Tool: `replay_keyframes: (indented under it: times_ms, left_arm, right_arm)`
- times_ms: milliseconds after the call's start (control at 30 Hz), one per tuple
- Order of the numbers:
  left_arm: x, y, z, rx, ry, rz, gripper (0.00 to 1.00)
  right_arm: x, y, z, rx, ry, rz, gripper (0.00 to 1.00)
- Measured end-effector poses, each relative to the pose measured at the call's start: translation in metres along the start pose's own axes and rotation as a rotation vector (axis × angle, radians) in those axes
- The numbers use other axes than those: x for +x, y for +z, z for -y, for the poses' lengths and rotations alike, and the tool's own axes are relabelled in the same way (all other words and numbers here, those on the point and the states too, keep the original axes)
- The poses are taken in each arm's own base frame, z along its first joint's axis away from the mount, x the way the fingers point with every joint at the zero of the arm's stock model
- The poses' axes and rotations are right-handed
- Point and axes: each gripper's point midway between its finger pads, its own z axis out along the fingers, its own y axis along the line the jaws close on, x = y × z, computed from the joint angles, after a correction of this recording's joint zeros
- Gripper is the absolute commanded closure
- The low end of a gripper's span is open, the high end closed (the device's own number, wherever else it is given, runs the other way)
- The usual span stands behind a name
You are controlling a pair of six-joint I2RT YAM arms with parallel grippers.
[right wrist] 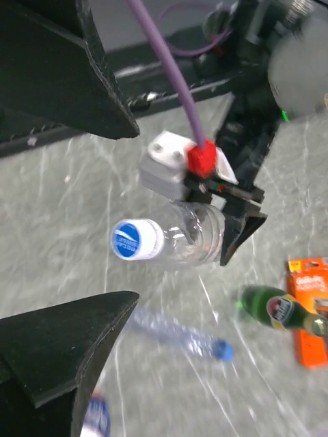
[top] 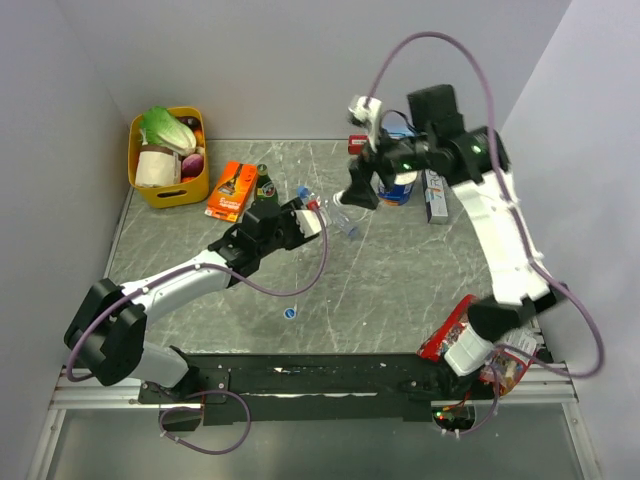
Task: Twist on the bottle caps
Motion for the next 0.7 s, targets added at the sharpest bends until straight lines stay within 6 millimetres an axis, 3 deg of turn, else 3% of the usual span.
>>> replay_keyframes:
  times_ms: [67,133,200,333,433,600,700]
  left_arm:
    - [0.004,-0.001,0.008,0.045,0.004,-0.014,0.99]
    - [0.010,-0.003,0.021,0.114,0.017,-0.029,0.99]
    - [0.014,-0.005,0.033,0.177,0.028,-0.041,0.99]
    - [0.016,-0.013,0.054,0.315,0.075,-0.041,0.99]
    - [0.012,-0.018,0.063,0.392,0.109,-0.022,0.99]
    - [0.003,-0.028,0.074,0.479,0.162,0.023,0.99]
    - [-0.001,-0.033,0.078,0.511,0.183,0.047,0.99]
  right_arm:
    - [0.000,-0.015,-0.008,0.011,-0.123,0.019,0.08]
    - [0.013,-0.031,-0.024,0.003,-0.267,0.017,0.10]
    - [0.035,-0.042,-0.043,-0.009,-0.431,-0.007,0.11]
    - [0.079,-0.042,-0.081,-0.076,-0.768,-0.043,0.13]
    - [0.096,-0.036,-0.087,-0.107,-0.927,-0.074,0.16]
    - [0.093,-0.020,-0.079,-0.116,-1.073,-0.095,0.19]
    - [0.092,-0.011,-0.079,-0.129,-1.121,-0.101,0.27]
